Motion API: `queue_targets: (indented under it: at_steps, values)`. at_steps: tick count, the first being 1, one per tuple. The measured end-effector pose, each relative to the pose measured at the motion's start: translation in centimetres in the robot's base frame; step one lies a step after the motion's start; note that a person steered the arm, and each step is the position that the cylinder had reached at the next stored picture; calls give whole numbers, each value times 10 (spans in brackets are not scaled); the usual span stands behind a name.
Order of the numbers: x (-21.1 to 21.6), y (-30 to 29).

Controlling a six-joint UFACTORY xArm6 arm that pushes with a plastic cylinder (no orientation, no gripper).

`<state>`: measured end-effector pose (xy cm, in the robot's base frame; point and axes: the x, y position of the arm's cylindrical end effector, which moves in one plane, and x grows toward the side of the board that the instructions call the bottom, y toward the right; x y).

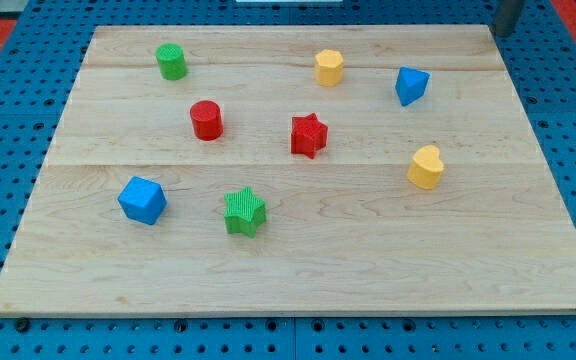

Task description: Move blue triangle closer to red star

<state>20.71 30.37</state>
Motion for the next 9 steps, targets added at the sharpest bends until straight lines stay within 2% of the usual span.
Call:
queue_targets:
  at_steps: [2,3,4,6,7,9]
  values:
    - [15,-8]
    - [40,-36]
    - [27,-72]
    - [76,-142]
    - [76,-167]
    - [75,-167]
